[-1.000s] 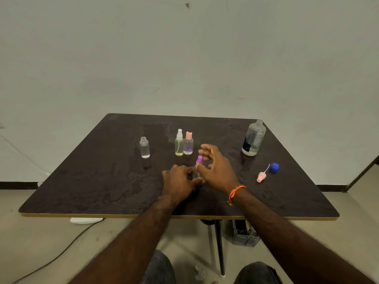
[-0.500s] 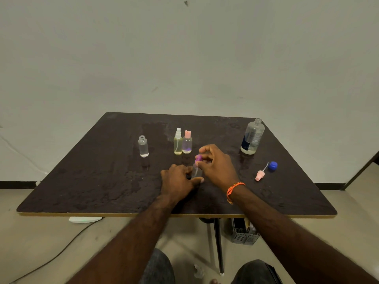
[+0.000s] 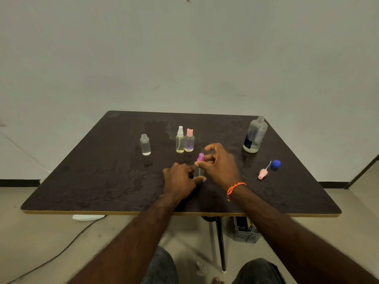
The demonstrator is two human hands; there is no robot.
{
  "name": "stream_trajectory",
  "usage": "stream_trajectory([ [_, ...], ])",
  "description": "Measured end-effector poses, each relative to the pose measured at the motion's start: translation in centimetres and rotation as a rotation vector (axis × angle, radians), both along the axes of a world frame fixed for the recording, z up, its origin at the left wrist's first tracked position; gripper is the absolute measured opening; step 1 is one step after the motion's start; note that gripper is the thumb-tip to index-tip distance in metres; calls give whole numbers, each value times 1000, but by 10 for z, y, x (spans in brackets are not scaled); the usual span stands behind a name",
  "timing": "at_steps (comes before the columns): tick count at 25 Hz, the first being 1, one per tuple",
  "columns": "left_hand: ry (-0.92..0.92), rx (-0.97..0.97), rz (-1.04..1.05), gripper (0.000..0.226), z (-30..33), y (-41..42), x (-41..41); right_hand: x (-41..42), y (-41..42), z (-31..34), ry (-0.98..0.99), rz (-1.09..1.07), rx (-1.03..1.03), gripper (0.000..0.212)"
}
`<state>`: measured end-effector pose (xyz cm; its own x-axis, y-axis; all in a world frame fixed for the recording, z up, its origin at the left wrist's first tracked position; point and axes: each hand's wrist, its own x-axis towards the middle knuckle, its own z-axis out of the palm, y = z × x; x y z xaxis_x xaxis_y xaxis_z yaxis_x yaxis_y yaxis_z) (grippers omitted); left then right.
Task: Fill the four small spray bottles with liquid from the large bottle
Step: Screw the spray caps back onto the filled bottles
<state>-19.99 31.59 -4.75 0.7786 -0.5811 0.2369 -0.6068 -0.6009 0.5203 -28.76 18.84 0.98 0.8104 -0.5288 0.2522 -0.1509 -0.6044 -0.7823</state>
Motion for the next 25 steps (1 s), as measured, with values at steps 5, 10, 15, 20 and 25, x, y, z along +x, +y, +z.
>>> stream_trajectory([
  [5,27,-5,-7,36,0,1,2,3,6,-5,-23,94,22,69],
  [10,2,18,-13,41,5,2,-2,0,1,0,-22,23,41,47],
  [15,9,30,-12,43,6,2,-3,0,-3,1,18,60,3,55],
  [20,-1,59,-8,37,6,2,-4,1,-2,2,2,24,2,30],
  [25,1,75,-1,32,7,2,-5,2,11,-10,-86,-74,-49,32],
])
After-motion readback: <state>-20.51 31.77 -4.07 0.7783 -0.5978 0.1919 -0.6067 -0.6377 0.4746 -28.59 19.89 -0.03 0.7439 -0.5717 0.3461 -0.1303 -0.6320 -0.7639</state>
